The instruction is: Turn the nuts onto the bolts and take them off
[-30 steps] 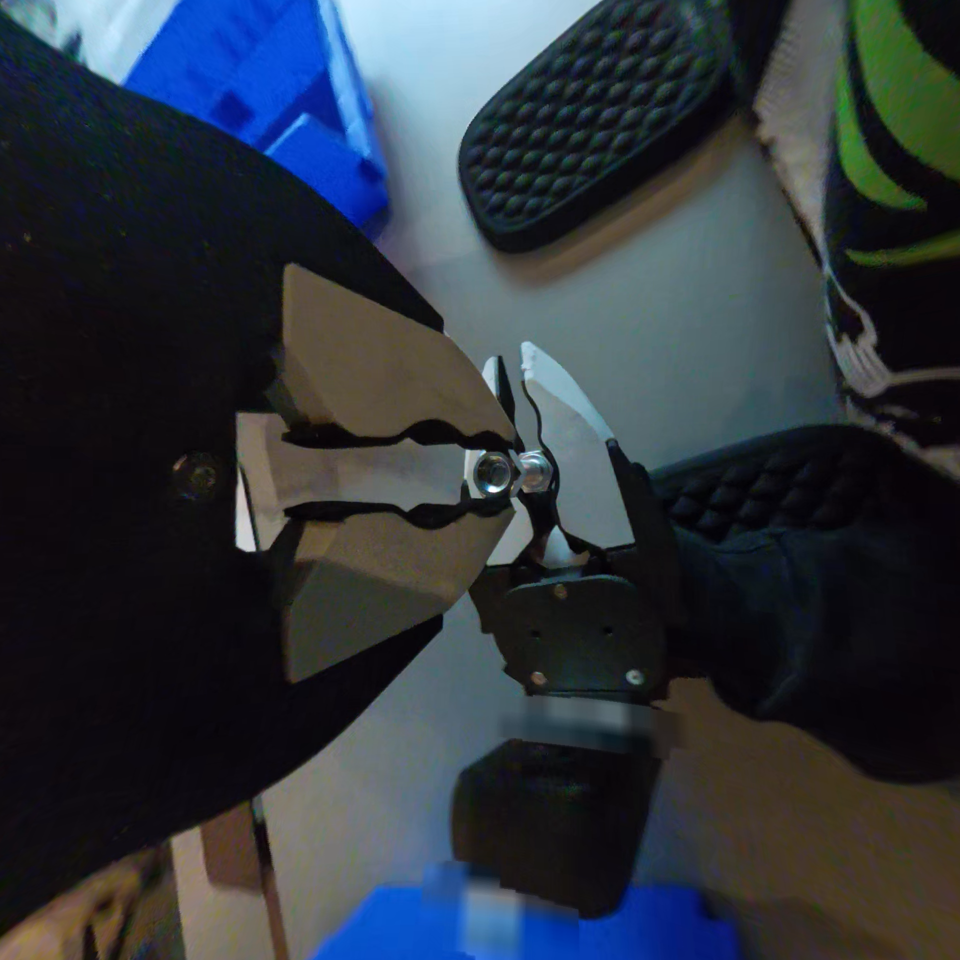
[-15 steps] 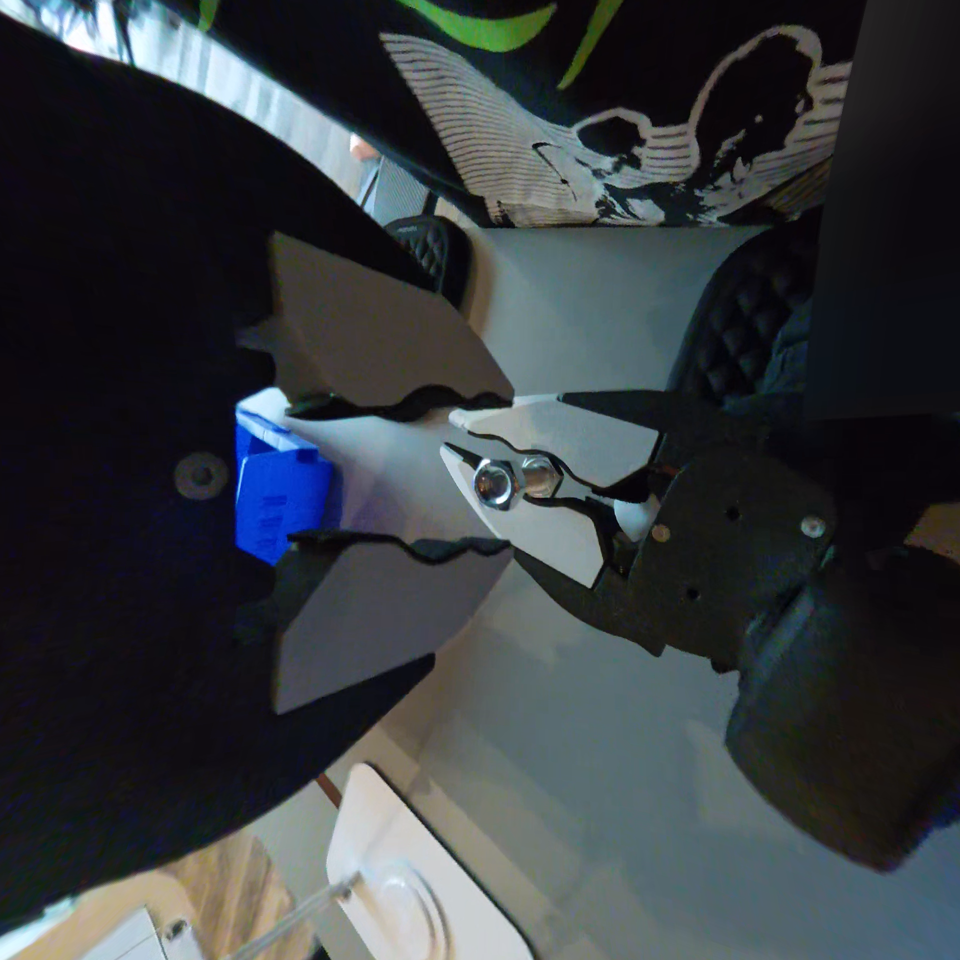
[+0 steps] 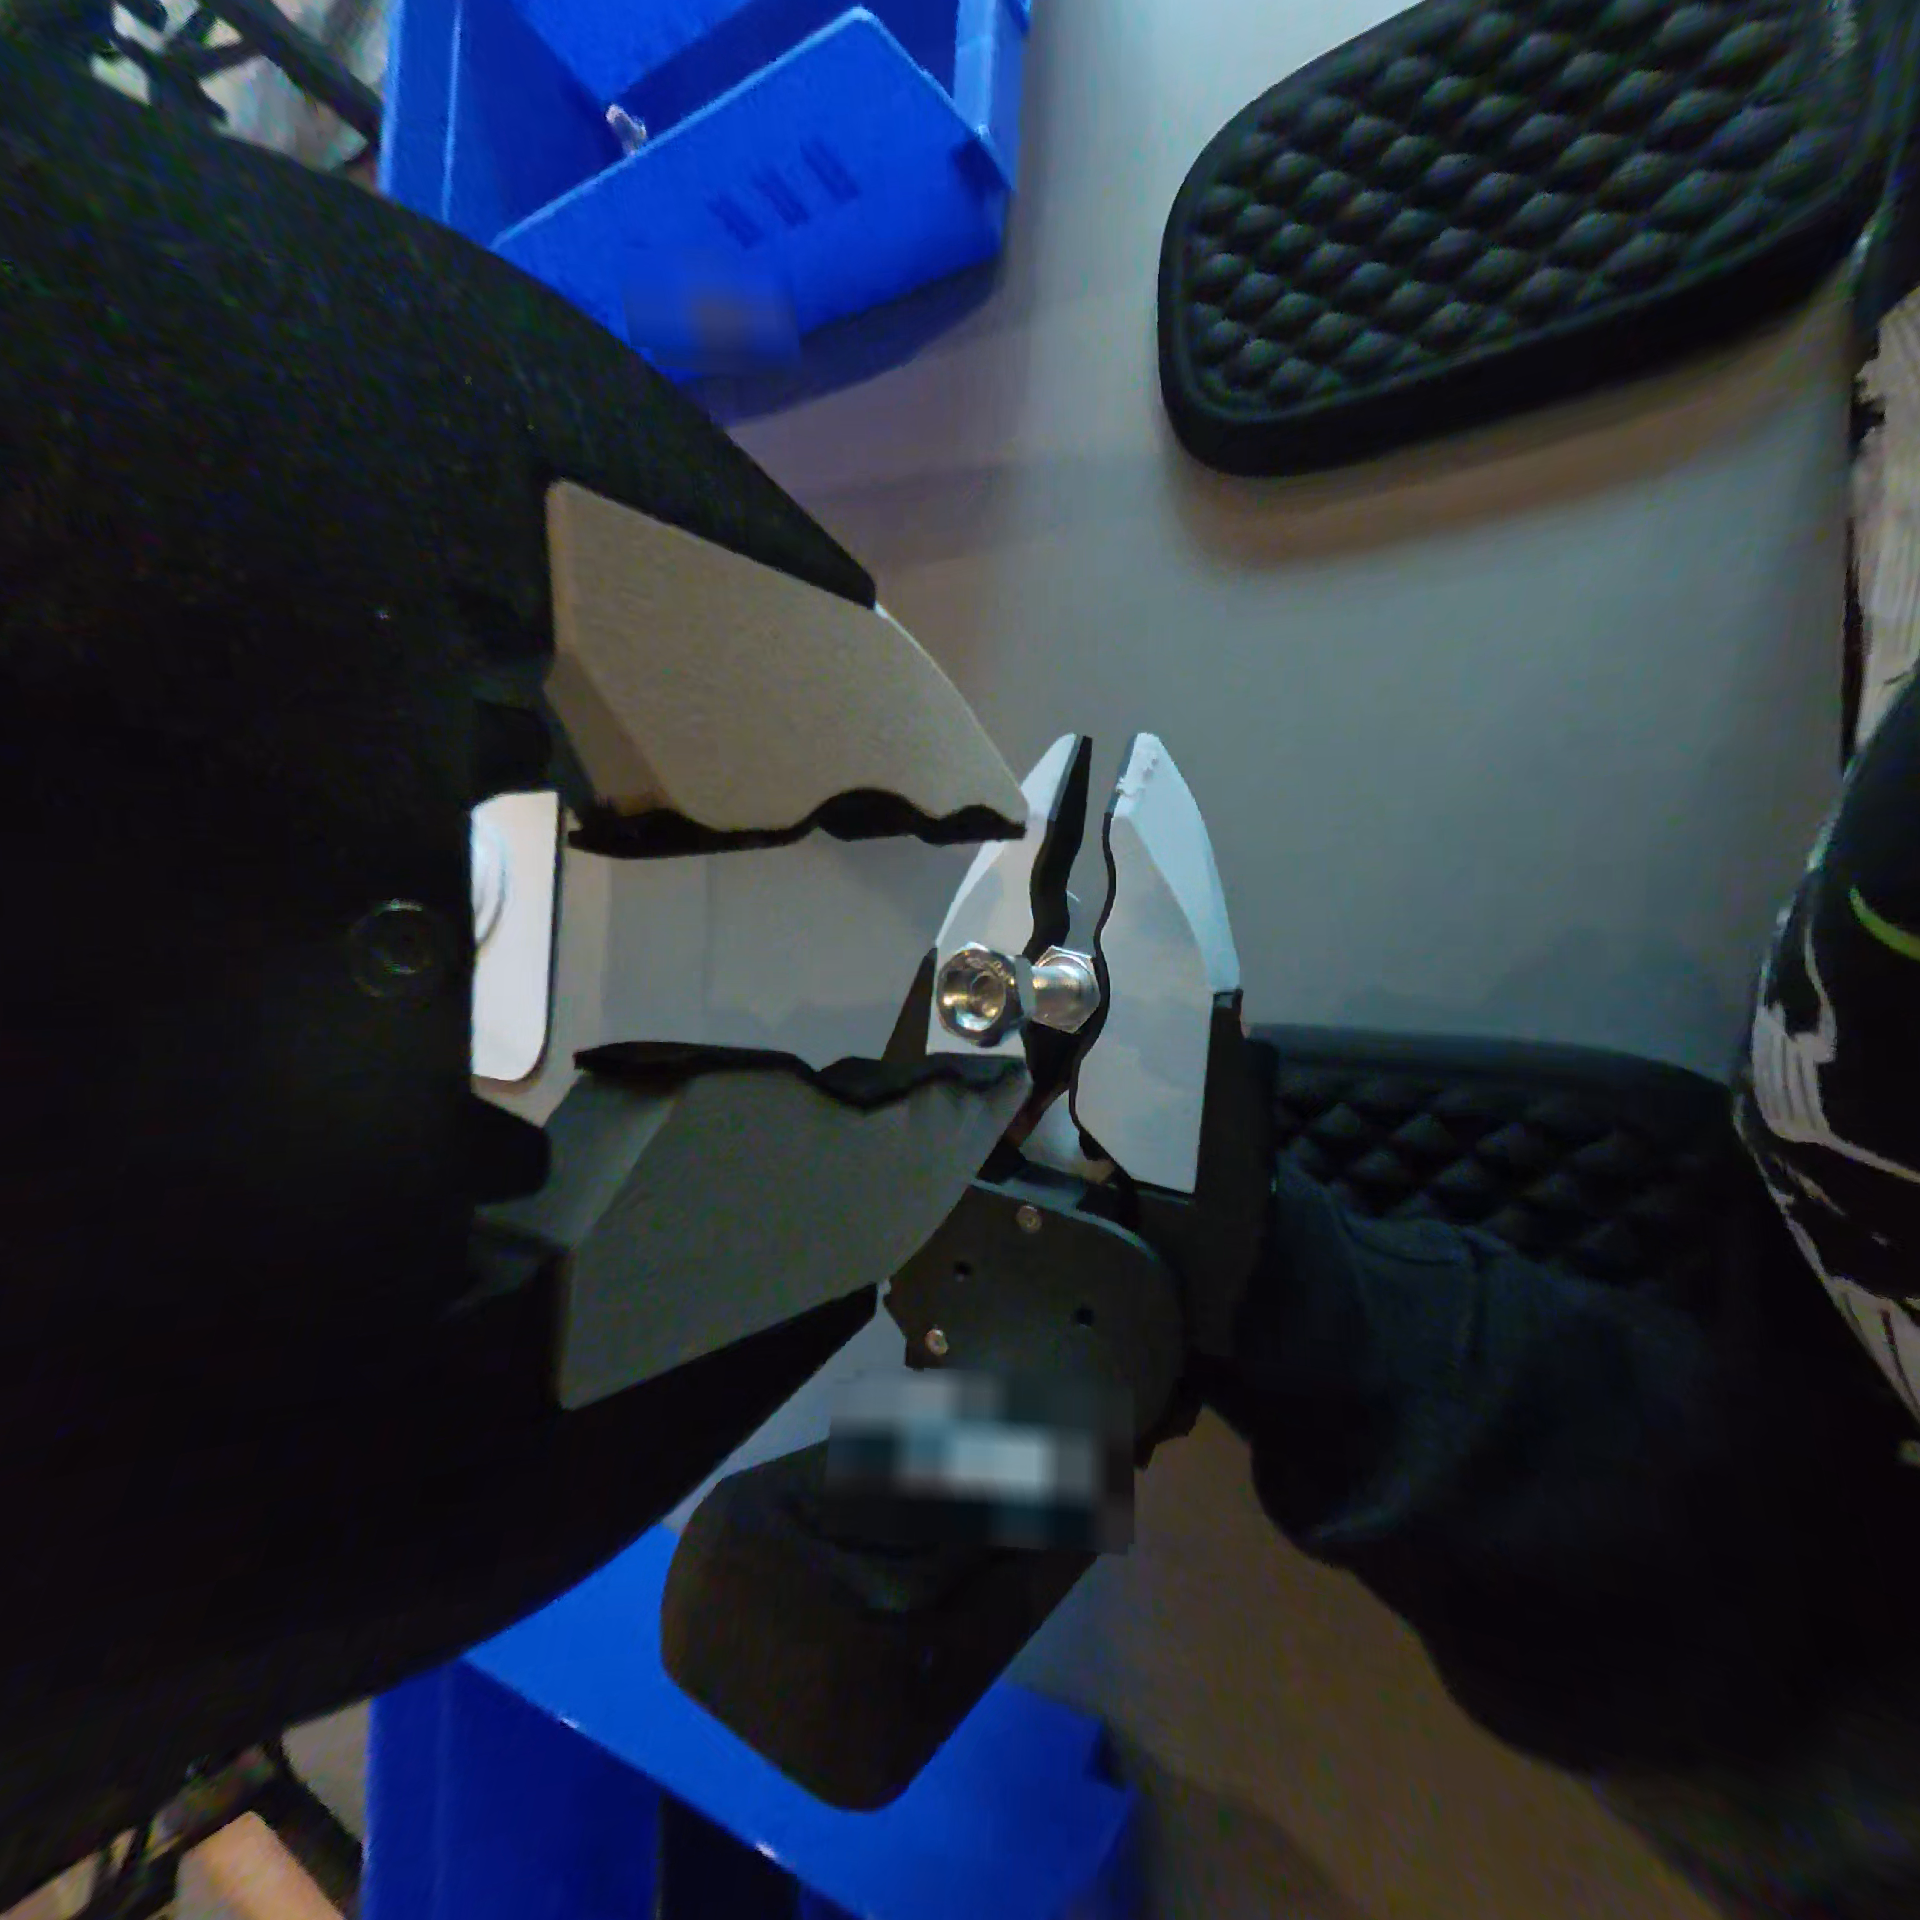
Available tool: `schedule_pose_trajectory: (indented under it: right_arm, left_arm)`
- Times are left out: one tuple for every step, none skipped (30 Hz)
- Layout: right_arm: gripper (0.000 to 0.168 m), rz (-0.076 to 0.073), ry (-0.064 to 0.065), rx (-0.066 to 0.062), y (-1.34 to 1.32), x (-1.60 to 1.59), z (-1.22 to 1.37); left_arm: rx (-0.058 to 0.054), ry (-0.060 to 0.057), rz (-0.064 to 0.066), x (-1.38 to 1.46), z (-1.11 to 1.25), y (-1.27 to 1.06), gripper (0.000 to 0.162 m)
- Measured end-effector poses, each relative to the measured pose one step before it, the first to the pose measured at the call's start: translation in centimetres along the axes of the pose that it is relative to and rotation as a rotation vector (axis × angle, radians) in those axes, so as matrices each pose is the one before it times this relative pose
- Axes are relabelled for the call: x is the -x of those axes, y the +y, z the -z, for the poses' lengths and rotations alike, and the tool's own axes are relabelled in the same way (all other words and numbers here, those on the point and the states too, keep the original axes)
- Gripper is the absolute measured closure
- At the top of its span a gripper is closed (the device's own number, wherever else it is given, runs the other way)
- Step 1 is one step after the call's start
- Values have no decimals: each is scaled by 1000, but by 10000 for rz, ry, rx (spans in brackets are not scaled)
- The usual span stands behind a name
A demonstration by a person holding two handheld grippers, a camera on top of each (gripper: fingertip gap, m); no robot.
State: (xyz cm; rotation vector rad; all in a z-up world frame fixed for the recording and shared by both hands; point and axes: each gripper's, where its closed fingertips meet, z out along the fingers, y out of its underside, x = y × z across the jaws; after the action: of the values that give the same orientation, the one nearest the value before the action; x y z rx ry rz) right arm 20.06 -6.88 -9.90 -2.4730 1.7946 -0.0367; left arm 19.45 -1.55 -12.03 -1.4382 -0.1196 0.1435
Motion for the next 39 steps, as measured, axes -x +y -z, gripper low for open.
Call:
schedule_pose_trajectory:
  right_arm:
    - [132,46,28,-148,-49,-54,-112]
    - [134,-10,36,-151,-45,-79,-10]
    - [138,-13,66,-85,41,-126,59]
    - [140,18,78,-43,46,-116,103]
    - [142,-9,33,-28,42,-58,91]
    - [143,-51,37,-21,19,-79,42]
    - [144,-69,16,-36,3,-39,2]
    - [147,-77,62,-28,10,-106,-13]
    - [149,-93,71,-43,-16,-128,-15]
    - [149,-137,-5,-37,-5,-18,-11]
    - [150,-225,22,-44,-1,-58,17]
    - [150,-306,38,-11,42,-84,30]
    - [150,-377,52,-12,49,-90,41]
    - [150,-460,87,6,72,-137,43]
    - [150,-600,30,26,52,-61,31]
    - [150,-696,29,25,65,-59,15]
    - [150,-785,40,56,63,-40,-15]
    - [150,-811,58,100,50,-20,0]
    - [150,-844,95,141,46,-22,-5]
    - [150,-994,136,192,60,-64,-20]
    - [150,-1168,83,215,87,10,-8]
    - [150,-1190,44,152,76,25,18]
    - [150,-1126,61,111,100,18,-27]
    - [150,-937,23,79,109,82,-31]
    - [150,-818,20,51,117,92,-42]
    - [150,-688,-1,-26,-2,110,-49]
    - [150,-333,43,-33,9,72,-30]
    - [150,-155,110,-23,-16,-35,14]
    - [150,-98,144,-69,-144,-92,41]
    - [150,22,96,-36,-110,-48,64]
    - [150,-11,20,-21,-66,-20,54]
    - [148,61,-25,-42,-46,7,51]
    - [141,224,-35,-51,-24,-10,127]
    - [135,494,-63,-113,-82,-27,246]
    - [129,824,-117,-172,-94,48,360]
    - [120,1117,44,-128,19,-149,442]
    - [111,1379,129,-213,-56,-187,512]
    - [111,1688,162,-178,-30,-71,509]
    - [109,1729,163,-163,-94,35,409]
  left_arm:
    - [-17,-1,12,18,14,-26,151]
    - [1,7,0,-9,1,1,151]
    - [5,7,-3,-17,7,16,151]
    - [0,11,3,-19,-10,1,151]
    - [1,2,10,11,7,0,151]
    - [-6,-1,8,7,5,0,151]
    - [-11,-3,6,3,12,-16,151]
    - [7,2,6,1,-6,11,151]
    - [8,3,-3,-3,-4,12,151]
    - [2,1,2,-12,4,12,151]
    - [-13,-11,-2,10,12,-20,151]
    - [-29,-33,10,56,38,-35,151]
    - [-40,-39,14,54,50,-63,151]
    - [-45,-46,21,79,44,-59,151]
    - [-39,-47,19,72,50,-52,151]
    - [-13,-41,16,67,16,-21,151]
    - [5,-40,11,54,3,17,151]
    - [12,-50,-9,59,1,16,151]
    - [12,-37,-5,39,1,17,151]
    - [8,-39,8,54,5,21,151]
    - [4,-24,3,28,3,5,151]
    - [2,-17,-9,17,-6,4,151]
    - [16,-21,1,21,-18,25,151]
    - [43,2,-12,-18,-35,66,151]
    - [65,-5,-27,-16,-55,100,151]
    - [65,15,-49,-70,-68,90,151]
    - [43,1,-43,-48,-44,65,151]
    - [-6,-7,7,8,15,-10,151]
    - [-63,-3,40,47,53,-83,151]
    - [-80,-10,16,29,71,-110,151]
    - [-56,2,2,-4,50,-96,151]
    - [-26,3,4,-6,32,-41,151]
    - [-17,6,8,3,15,-26,151]
    - [-13,25,18,-10,14,-20,151]
    - [-13,24,8,-22,8,-20,151]
    - [-12,18,6,-14,9,-18,151]
    - [-9,24,5,-20,11,-15,151]
    - [5,24,0,-23,-10,-2,151]
    - [16,26,-9,-43,-15,25,151]
